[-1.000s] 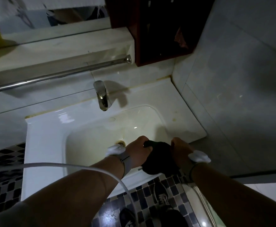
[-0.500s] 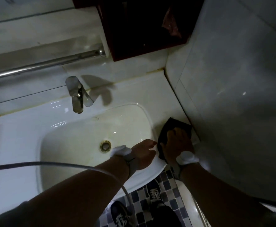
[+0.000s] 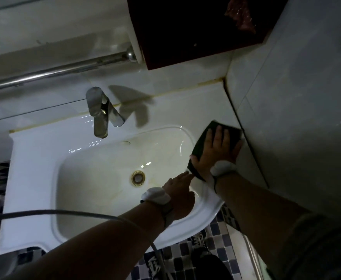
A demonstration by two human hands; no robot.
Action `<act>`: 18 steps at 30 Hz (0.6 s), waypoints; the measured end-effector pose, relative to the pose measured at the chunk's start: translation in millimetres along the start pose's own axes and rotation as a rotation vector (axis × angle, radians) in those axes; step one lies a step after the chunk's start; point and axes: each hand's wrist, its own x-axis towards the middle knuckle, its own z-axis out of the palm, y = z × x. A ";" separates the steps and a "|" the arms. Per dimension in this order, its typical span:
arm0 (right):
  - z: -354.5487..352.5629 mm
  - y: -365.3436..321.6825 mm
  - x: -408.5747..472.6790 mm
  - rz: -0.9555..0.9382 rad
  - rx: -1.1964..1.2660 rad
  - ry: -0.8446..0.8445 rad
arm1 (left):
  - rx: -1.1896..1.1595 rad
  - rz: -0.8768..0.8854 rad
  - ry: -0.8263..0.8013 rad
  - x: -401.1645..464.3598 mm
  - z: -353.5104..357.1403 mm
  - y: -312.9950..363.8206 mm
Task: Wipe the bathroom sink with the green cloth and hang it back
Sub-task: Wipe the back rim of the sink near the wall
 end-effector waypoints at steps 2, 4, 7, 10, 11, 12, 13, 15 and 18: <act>-4.8 -8.4 23.9 -0.005 -0.037 -0.012 | 0.048 0.005 0.023 0.1 1.7 -5.4; -8.5 -10.1 37.2 -0.008 -0.065 -0.006 | 0.057 0.007 0.021 -0.9 2.5 -6.9; -7.4 -4.1 33.8 -0.048 -0.063 0.012 | 0.081 0.039 0.008 2.6 6.0 -12.7; 0.2 9.4 14.1 -0.070 -0.039 0.048 | 0.106 0.075 -0.015 5.1 9.6 -13.6; 1.5 17.0 4.9 -0.070 -0.037 0.052 | 0.109 0.091 -0.018 7.1 11.4 -11.9; 6.1 21.3 -4.1 -0.072 -0.030 0.045 | 0.121 0.095 -0.024 7.2 11.6 -11.9; 8.6 30.0 -14.6 -0.073 -0.040 0.054 | 0.128 0.113 -0.017 9.0 13.7 -9.7; 13.4 44.5 -36.2 -0.072 -0.040 0.067 | 0.140 0.152 -0.018 12.5 16.5 -7.2; 19.2 62.6 -64.0 -0.041 -0.042 0.071 | 0.196 0.190 -0.031 18.7 25.8 -6.3</act>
